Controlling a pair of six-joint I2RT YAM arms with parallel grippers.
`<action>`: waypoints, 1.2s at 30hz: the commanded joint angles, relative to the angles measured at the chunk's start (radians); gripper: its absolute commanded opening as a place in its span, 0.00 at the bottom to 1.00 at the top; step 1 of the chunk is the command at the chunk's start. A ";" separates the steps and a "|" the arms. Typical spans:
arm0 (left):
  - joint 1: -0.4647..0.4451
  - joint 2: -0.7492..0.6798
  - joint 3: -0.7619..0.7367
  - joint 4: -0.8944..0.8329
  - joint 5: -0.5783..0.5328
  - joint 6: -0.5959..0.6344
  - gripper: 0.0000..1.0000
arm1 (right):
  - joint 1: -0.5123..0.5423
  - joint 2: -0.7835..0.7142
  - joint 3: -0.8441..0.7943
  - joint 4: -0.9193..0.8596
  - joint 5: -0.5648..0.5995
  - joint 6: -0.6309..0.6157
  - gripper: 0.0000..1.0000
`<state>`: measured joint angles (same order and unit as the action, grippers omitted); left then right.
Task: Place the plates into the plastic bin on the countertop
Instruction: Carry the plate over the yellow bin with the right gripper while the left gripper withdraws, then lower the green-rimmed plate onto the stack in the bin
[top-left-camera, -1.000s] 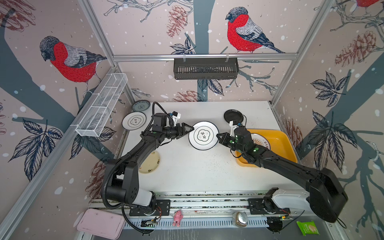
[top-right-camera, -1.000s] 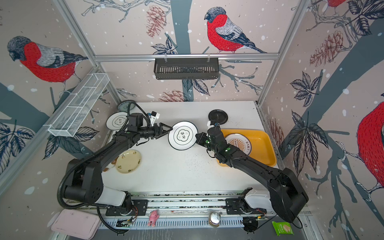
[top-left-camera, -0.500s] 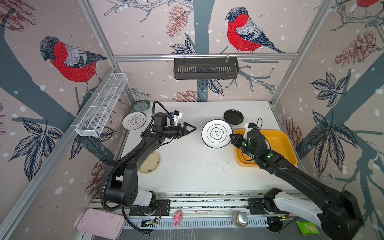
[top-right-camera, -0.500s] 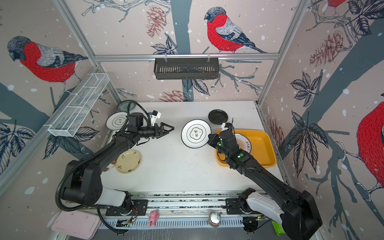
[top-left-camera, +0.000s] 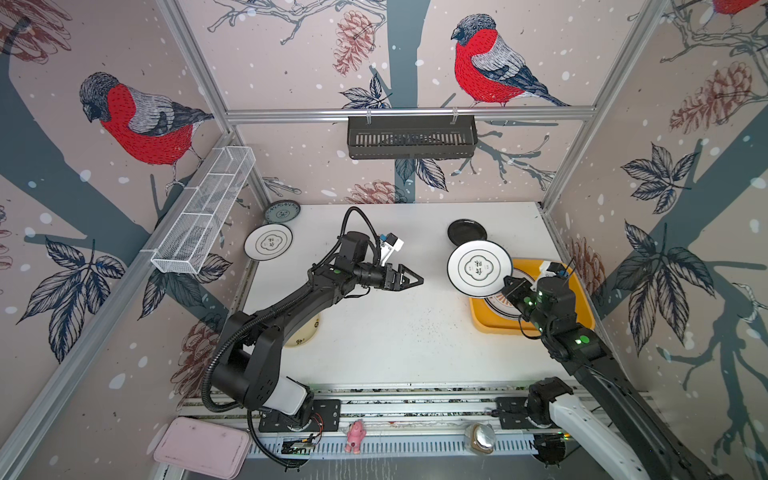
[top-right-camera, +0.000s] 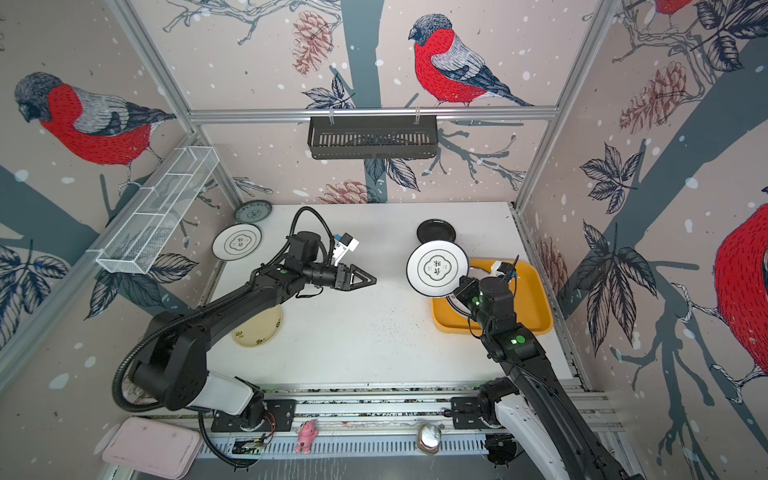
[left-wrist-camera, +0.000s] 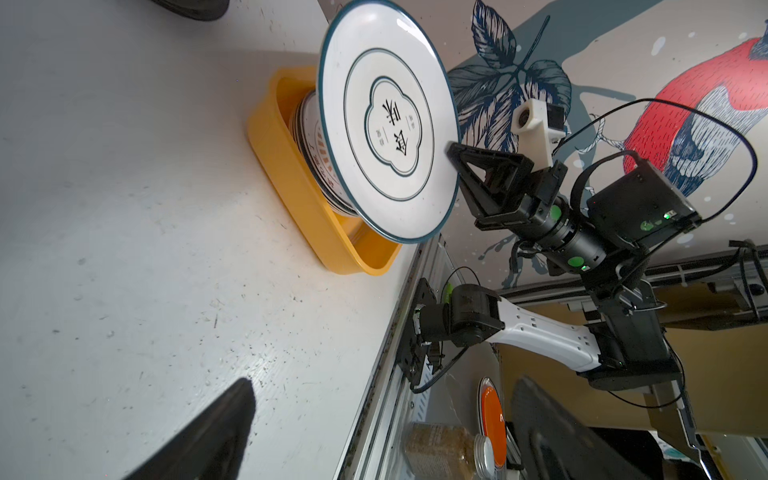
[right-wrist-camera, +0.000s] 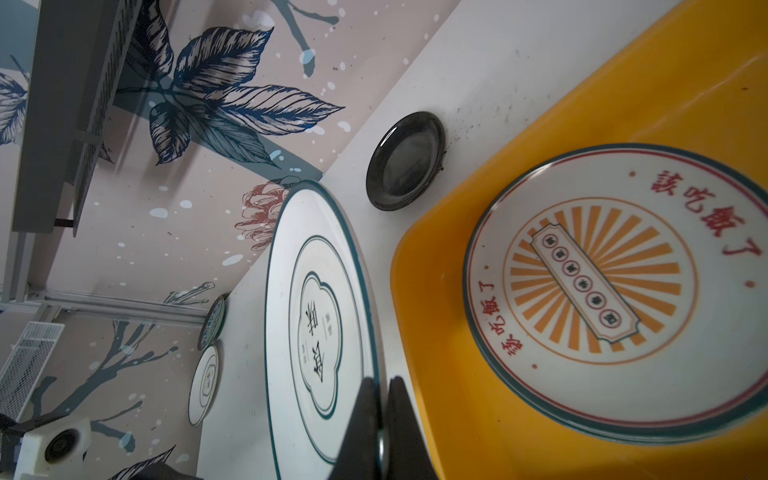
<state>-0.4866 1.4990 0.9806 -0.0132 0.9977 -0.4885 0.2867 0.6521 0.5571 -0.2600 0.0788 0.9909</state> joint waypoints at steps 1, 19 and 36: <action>-0.027 0.016 0.012 -0.030 0.016 0.054 0.96 | -0.034 -0.037 -0.011 -0.039 -0.004 -0.003 0.01; -0.041 0.025 0.041 -0.086 -0.036 0.088 0.96 | -0.348 -0.054 -0.011 -0.106 -0.195 -0.129 0.01; -0.049 0.021 0.070 -0.154 -0.099 0.154 0.96 | -0.591 0.015 -0.088 -0.026 -0.364 -0.191 0.01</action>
<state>-0.5312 1.5272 1.0397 -0.1486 0.9134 -0.3668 -0.2844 0.6617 0.4820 -0.3477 -0.2489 0.8284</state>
